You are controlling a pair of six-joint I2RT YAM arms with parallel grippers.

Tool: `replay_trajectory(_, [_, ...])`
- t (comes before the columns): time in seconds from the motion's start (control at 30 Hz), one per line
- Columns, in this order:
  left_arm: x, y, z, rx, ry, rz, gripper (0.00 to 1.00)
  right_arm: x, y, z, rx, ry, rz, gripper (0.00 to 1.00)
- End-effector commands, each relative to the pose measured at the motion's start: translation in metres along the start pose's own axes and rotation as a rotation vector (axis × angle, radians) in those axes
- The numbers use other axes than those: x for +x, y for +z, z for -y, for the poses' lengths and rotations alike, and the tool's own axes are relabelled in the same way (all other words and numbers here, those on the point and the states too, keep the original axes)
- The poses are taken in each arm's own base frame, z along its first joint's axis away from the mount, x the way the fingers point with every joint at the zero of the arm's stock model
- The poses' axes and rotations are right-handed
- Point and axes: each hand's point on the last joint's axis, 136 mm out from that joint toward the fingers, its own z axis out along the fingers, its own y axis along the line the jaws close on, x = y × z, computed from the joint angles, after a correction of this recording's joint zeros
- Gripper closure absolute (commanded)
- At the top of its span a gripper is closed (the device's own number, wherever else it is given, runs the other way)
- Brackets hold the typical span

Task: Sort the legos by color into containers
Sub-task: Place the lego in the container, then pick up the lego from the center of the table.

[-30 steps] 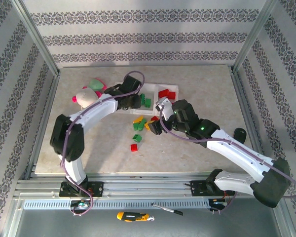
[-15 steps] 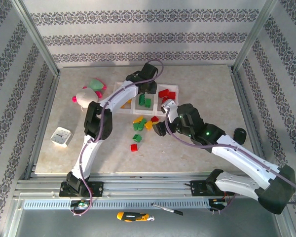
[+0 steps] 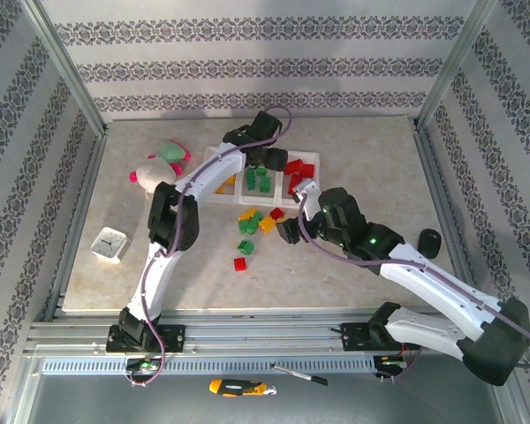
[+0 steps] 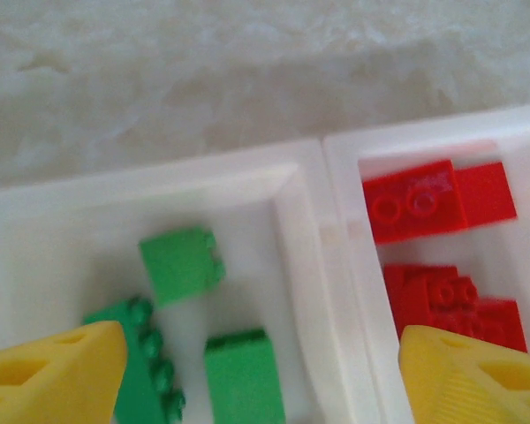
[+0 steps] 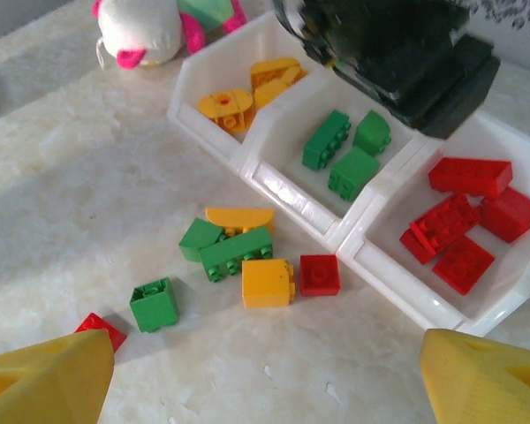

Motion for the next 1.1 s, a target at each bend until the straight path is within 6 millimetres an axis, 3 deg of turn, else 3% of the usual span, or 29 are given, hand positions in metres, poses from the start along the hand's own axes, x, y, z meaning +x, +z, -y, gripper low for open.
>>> replay_trajectory(0.0, [-0.019, -0.058, -0.001, 0.029, -0.007, 0.105, 0.14, 0.005, 0.014, 0.004, 0.029, 0.052, -0.027, 0.12])
replay_trajectory(0.17, [0.004, -0.097, -0.017, 0.027, -0.055, 0.162, 0.01, 0.016, 0.038, 0.006, 0.071, 0.179, -0.102, 0.14])
replay_trajectory(0.5, [0.088, -0.152, -0.074, -0.032, -0.150, 0.138, 0.01, 0.063, 0.094, 0.005, 0.130, 0.268, -0.371, 0.17])
replay_trajectory(0.67, [0.116, -0.168, -0.106, -0.094, -0.201, 0.134, 0.01, 0.081, 0.121, 0.006, 0.176, 0.350, -0.485, 0.18])
replay_trajectory(0.83, [0.123, -0.170, -0.112, -0.100, -0.223, 0.136, 0.01, 0.091, 0.143, 0.017, 0.273, 0.547, -0.527, 0.19])
replay_trajectory(1.07, [0.120, -0.166, -0.108, -0.076, -0.219, 0.137, 0.01, 0.084, 0.169, 0.023, 0.290, 0.718, -0.438, 0.18])
